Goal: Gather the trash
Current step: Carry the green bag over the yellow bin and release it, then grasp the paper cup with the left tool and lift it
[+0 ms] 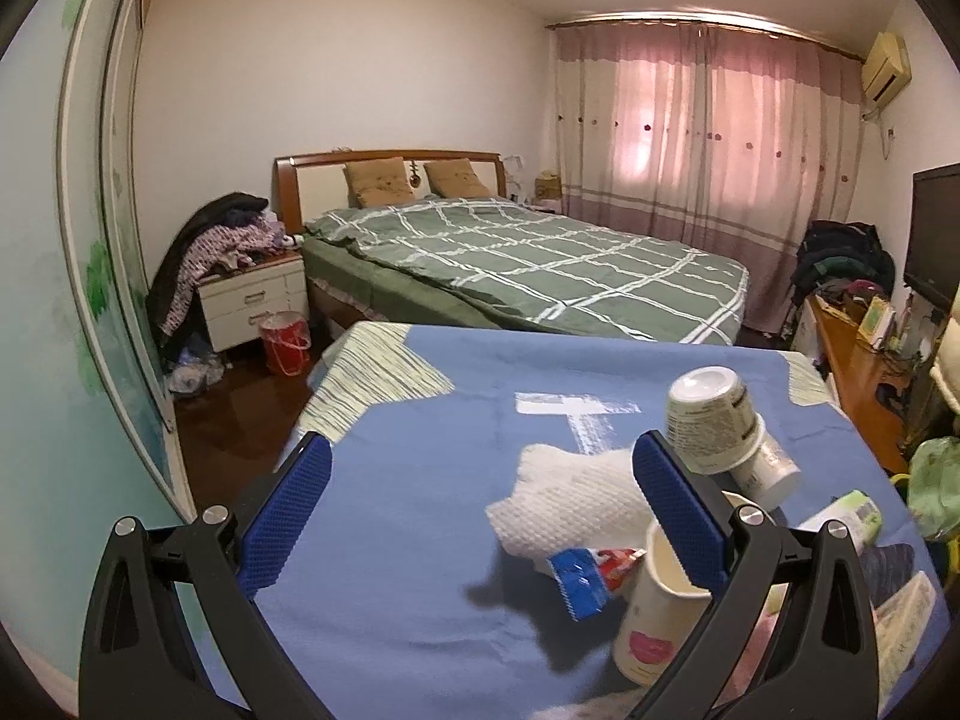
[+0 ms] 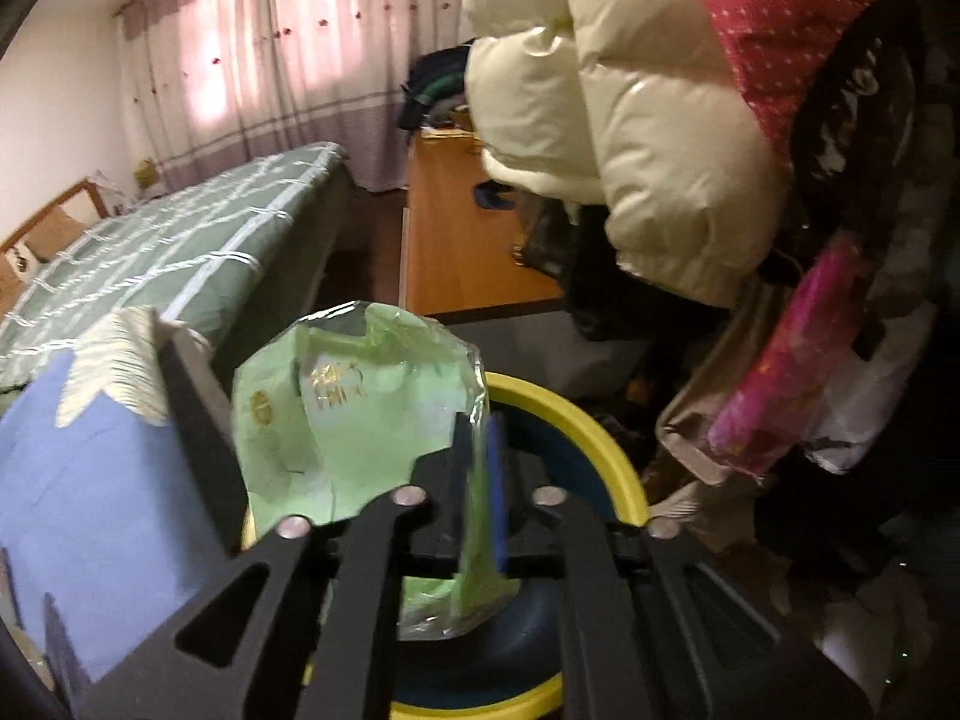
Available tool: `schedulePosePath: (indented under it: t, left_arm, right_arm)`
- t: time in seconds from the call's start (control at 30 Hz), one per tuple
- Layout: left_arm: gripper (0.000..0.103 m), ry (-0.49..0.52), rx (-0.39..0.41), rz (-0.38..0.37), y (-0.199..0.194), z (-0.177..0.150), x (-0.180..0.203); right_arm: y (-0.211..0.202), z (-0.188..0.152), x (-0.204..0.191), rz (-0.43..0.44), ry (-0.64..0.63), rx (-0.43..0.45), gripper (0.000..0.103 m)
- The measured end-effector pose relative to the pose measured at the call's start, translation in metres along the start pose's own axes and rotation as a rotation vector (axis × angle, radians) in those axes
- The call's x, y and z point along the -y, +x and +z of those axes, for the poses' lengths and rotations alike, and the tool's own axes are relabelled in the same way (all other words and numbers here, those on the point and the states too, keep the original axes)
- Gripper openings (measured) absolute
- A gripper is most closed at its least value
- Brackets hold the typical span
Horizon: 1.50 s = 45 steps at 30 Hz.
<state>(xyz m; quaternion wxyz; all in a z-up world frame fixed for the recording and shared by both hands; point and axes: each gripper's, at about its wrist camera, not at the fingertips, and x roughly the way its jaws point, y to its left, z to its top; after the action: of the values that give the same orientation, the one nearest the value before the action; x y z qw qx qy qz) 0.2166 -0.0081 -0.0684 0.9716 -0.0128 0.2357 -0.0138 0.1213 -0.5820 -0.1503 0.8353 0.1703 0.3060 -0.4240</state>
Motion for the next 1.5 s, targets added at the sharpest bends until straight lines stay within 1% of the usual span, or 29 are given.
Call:
schedulePosePath:
  t: [0.07, 0.1, 0.13, 0.2, 0.3, 0.4, 0.5, 0.6, 0.73, 0.97, 1.03, 1.13, 1.2, 1.23, 1.27, 1.3, 1.4, 1.5]
  left_arm:
    - [0.099, -0.002, -0.004, -0.02, -0.004, -0.002, 0.002]
    - [0.099, 0.0, -0.003, -0.024, -0.006, -0.002, 0.005]
    - [0.099, 0.002, -0.001, -0.028, -0.008, -0.003, 0.006]
    - [0.099, 0.004, 0.006, -0.041, -0.013, -0.004, 0.009]
    - [0.099, 0.0, 0.011, -0.071, -0.023, -0.006, 0.016]
    - [0.099, 0.003, 0.01, -0.118, -0.036, -0.009, 0.026]
    - [0.099, 0.011, -0.015, -0.196, -0.047, -0.015, 0.039]
    - [0.099, 0.027, -0.048, -0.237, -0.05, -0.02, 0.052]
    - [0.099, 0.064, -0.102, -0.199, -0.039, -0.026, 0.069]
    - [0.098, 0.071, -0.223, -0.19, 0.007, -0.028, 0.075]
    - [0.093, 0.079, -0.243, -0.194, 0.017, -0.029, 0.075]
    - [0.082, 0.078, -0.282, -0.207, 0.031, -0.031, 0.074]
    - [0.071, 0.073, -0.31, -0.218, 0.04, -0.032, 0.074]
    - [0.067, 0.066, -0.324, -0.228, 0.044, -0.033, 0.073]
    - [0.06, 0.059, -0.336, -0.24, 0.048, -0.034, 0.073]
    - [0.056, 0.052, -0.341, -0.248, 0.045, -0.035, 0.072]
    - [0.054, 0.048, -0.336, -0.259, 0.044, -0.035, 0.071]
    - [0.054, 0.054, -0.314, -0.258, 0.032, -0.031, 0.069]
  right_arm:
    - [-0.001, -0.001, -0.001, -0.003, -0.004, 0.011, 0.044]
    - [-0.004, -0.001, -0.003, -0.013, -0.013, 0.024, 0.047]
    - [-0.009, -0.002, -0.005, -0.017, -0.021, 0.035, 0.048]
    - [-0.012, -0.002, -0.009, -0.012, -0.025, 0.045, 0.052]
    - [-0.014, -0.003, -0.012, 0.003, -0.032, 0.053, 0.054]
    - [-0.016, -0.004, -0.014, 0.016, -0.038, 0.055, 0.056]
    - [-0.018, -0.004, -0.016, 0.028, -0.044, 0.06, 0.059]
    - [-0.02, -0.004, -0.017, 0.04, -0.045, 0.062, 0.061]
    - [-0.021, -0.004, -0.017, 0.055, -0.041, 0.063, 0.062]
    - [-0.022, -0.003, -0.02, 0.071, -0.053, 0.066, 0.065]
    - [-0.022, -0.003, -0.021, 0.073, -0.052, 0.064, 0.065]
    - [-0.021, -0.003, -0.022, 0.078, -0.054, 0.062, 0.065]
    - [-0.021, -0.003, -0.022, 0.08, -0.056, 0.063, 0.065]
    - [-0.021, -0.003, -0.023, 0.082, -0.058, 0.064, 0.065]
    - [-0.021, -0.003, -0.023, 0.083, -0.059, 0.065, 0.065]
    - [-0.021, -0.002, -0.023, 0.086, -0.06, 0.064, 0.066]
    - [-0.02, -0.002, -0.024, 0.093, -0.062, 0.065, 0.066]
    - [-0.02, -0.002, -0.024, 0.102, -0.063, 0.065, 0.066]
